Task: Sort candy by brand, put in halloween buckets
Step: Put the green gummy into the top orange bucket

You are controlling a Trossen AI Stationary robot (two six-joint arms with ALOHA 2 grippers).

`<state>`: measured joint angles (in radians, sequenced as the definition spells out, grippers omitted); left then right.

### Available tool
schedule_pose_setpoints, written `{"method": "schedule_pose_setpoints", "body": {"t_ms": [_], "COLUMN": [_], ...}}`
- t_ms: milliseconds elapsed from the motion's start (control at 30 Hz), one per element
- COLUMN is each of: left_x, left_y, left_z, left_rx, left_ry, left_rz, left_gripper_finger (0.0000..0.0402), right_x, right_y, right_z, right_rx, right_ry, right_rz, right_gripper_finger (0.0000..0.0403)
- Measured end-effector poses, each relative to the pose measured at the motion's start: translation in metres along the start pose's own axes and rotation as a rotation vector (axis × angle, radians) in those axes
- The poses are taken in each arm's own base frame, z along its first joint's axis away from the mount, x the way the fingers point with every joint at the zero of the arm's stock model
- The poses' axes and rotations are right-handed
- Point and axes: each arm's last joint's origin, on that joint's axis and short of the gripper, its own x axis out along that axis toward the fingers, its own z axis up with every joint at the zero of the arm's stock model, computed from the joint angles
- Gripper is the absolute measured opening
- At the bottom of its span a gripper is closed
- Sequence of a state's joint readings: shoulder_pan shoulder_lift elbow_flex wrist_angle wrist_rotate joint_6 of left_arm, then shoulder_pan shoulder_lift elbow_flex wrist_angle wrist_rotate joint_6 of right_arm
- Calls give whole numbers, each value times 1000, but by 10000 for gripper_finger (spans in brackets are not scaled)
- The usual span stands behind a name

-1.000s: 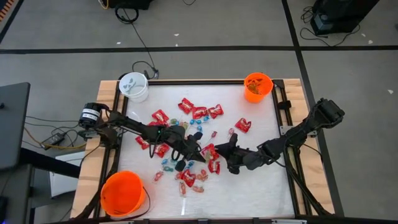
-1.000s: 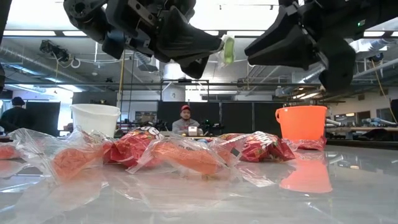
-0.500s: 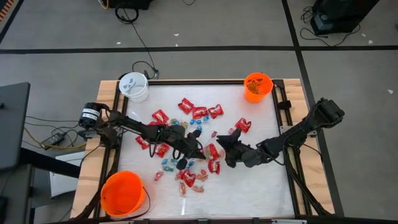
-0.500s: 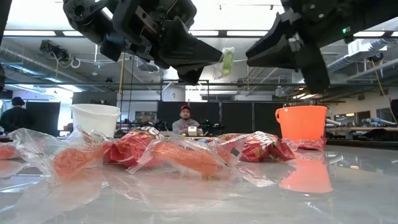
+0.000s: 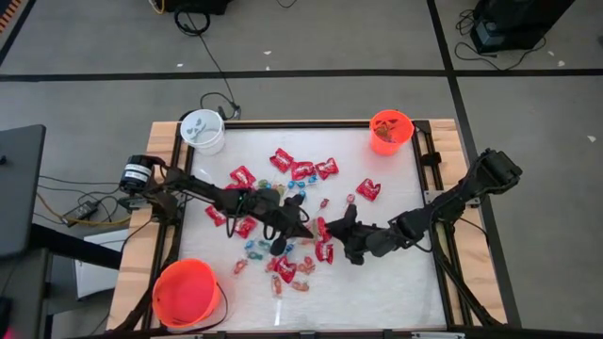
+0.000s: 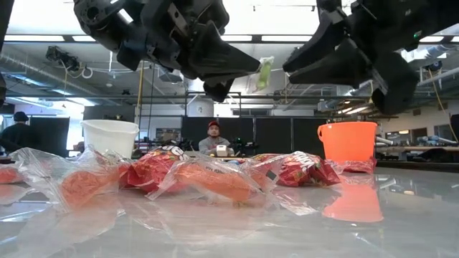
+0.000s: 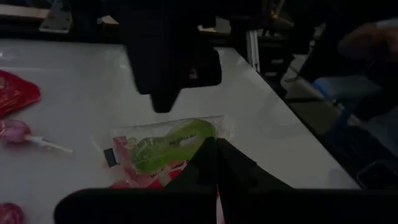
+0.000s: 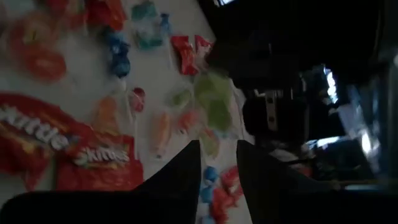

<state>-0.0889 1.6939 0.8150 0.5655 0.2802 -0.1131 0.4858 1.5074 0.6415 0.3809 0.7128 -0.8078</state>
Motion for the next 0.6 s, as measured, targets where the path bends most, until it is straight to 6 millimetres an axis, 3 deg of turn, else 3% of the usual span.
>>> {"method": "schedule_pose_setpoints", "body": {"t_ms": [200, 367, 467, 600], "left_x": [0, -1, -1, -1], "left_y": [0, 0, -1, -1], "left_z": [6, 12, 13, 13], "left_rx": [-56, -67, -57, -35], "left_ry": [-62, -120, -131, -131], "left_rz": [-8, -29, -42, -44], "left_gripper_finger": [5, 5, 5, 5], "right_x": [4, 8, 12, 16], "right_y": [-5, -15, -18, -21], "right_z": [-2, 0, -3, -7], "right_rx": [-175, -114, -75, -47], "right_ry": [-14, -56, -87, -97], "right_rz": [-4, -63, -36, -23], "right_gripper_finger": [184, 244, 256, 238]}}
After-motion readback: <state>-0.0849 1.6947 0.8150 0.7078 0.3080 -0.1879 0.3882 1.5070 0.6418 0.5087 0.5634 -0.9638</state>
